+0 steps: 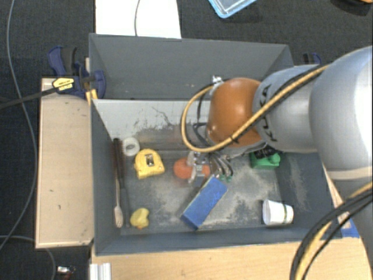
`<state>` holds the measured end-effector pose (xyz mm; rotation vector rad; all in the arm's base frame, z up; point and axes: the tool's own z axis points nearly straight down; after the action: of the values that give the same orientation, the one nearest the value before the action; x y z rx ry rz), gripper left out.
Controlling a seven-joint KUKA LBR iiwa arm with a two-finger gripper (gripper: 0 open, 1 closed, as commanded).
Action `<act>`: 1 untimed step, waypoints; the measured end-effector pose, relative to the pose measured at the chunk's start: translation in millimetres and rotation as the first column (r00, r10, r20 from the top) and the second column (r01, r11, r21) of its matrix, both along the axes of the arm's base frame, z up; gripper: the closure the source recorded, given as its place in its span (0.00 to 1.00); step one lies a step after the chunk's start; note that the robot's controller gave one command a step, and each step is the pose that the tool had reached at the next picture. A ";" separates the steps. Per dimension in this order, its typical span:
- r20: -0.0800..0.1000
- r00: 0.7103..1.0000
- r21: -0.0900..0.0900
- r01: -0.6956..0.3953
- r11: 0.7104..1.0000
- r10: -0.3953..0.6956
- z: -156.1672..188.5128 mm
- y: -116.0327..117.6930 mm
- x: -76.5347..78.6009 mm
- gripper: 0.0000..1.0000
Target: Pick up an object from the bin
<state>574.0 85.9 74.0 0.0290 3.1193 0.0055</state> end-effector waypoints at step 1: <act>-0.011 0.999 -0.003 -0.037 0.999 0.037 56.3 -1.6 -5.4 1.00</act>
Offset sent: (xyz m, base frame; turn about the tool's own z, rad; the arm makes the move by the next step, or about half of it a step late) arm 0.0043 -0.0169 0.1876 0.0279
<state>568.5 84.3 130.4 -0.0291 3.1305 0.0015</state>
